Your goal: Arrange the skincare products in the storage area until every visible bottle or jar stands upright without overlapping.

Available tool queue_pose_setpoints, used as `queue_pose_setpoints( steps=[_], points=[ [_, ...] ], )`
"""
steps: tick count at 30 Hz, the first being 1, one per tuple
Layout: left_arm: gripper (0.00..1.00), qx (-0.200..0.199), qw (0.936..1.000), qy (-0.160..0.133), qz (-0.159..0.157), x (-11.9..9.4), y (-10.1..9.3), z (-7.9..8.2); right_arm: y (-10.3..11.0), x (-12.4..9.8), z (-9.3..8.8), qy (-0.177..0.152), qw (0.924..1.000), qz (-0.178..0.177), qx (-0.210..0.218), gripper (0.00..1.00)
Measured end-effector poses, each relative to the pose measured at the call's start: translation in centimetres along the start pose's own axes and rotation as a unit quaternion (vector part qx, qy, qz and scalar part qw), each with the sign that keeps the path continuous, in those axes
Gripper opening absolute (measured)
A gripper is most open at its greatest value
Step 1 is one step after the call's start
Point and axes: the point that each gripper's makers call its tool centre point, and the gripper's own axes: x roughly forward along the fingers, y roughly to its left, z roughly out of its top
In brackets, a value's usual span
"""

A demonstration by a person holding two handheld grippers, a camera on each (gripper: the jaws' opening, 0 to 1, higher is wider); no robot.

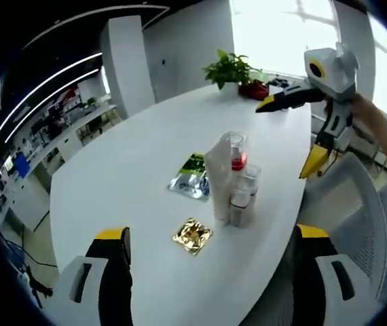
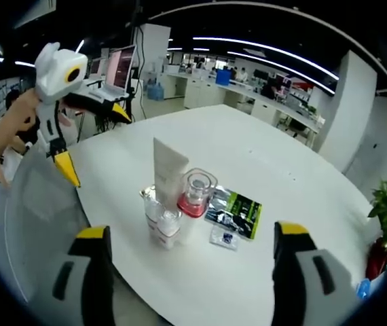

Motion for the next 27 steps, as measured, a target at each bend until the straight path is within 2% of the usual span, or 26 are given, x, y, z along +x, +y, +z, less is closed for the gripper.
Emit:
queue_pose_setpoints(
  steps=[5,11,27],
  points=[
    [0.97,0.001,1.0,0.001,-0.004,0.1,-0.1,0.0,0.0,0.1,-0.2,0.004,1.0,0.004,0.001,1.0],
    [0.97,-0.006,0.9998,-0.013,-0.01,0.1,-0.3,0.5,0.2,0.5,-0.8,0.01,0.9999,0.013,0.002,1.0],
    [0.97,-0.005,0.9999,0.007,-0.011,0.9,1.1,-0.1,-1.1,1.3,-1.6,0.022,0.9994,0.027,0.002,1.0]
  ],
)
